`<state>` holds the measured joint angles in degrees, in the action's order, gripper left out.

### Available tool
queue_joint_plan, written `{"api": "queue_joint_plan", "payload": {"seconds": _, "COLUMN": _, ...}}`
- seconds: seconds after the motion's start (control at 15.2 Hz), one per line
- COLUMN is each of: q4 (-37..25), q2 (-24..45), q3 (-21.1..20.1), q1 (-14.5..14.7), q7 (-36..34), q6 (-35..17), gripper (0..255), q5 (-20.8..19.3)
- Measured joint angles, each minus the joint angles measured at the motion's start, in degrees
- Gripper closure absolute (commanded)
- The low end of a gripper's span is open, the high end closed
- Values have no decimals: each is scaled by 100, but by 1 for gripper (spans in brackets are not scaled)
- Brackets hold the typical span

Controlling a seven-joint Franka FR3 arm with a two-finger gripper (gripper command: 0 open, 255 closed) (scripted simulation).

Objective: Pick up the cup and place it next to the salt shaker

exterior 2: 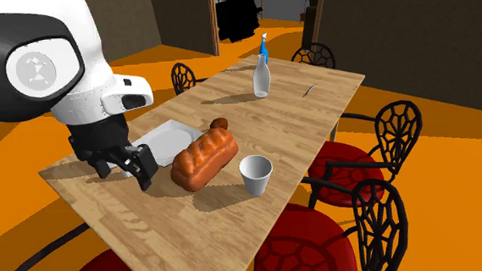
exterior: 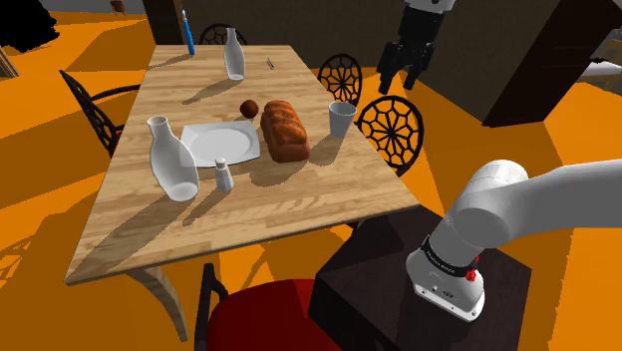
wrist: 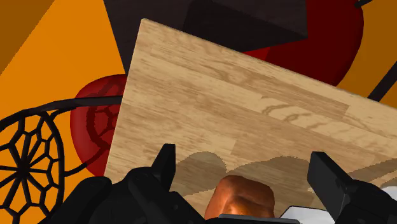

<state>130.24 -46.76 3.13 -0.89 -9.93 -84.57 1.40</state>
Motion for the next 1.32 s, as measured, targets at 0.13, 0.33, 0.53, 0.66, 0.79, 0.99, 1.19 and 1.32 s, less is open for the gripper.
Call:
{"api": "queue_joint_plan", "payload": {"seconds": 0.13, "q4": 16, "q2": 48, "q3": 43, "q1": -9, "q7": 40, "q6": -61, "gripper": 0, "q5": -18}}
{"api": "queue_joint_plan", "payload": {"seconds": 0.33, "q4": 44, "q2": 347, "q3": 321, "q1": -68, "q7": 297, "q6": -372, "gripper": 0, "q5": -128}}
{"api": "queue_joint_plan", "payload": {"seconds": 0.53, "q4": 65, "q2": 734, "q3": 619, "q1": -118, "q7": 575, "q6": -763, "gripper": 0, "q5": -211}}
{"api": "queue_joint_plan", "payload": {"seconds": 0.66, "q4": -34, "q2": 1082, "q3": 815, "q1": -134, "q7": 759, "q6": -998, "gripper": 0, "q5": -234}}
{"api": "queue_joint_plan", "payload": {"seconds": 0.79, "q4": -65, "q2": 1390, "q3": 1009, "q1": -151, "q7": 948, "q6": -1263, "gripper": 0, "q5": -239}}
{"api": "queue_joint_plan", "payload": {"seconds": 0.99, "q4": -209, "q2": 1892, "q3": 1304, "q1": -170, "q7": 1253, "q6": -1595, "gripper": 0, "q5": -206}}
{"api": "queue_joint_plan", "payload": {"seconds": 1.19, "q4": -468, "q2": 2550, "q3": 1589, "q1": -151, "q7": 1571, "q6": -1945, "gripper": 0, "q5": -75}}
{"api": "queue_joint_plan", "payload": {"seconds": 1.32, "q4": -733, "q2": 2984, "q3": 1766, "q1": -145, "q7": 1794, "q6": -2067, "gripper": 0, "q5": 54}}
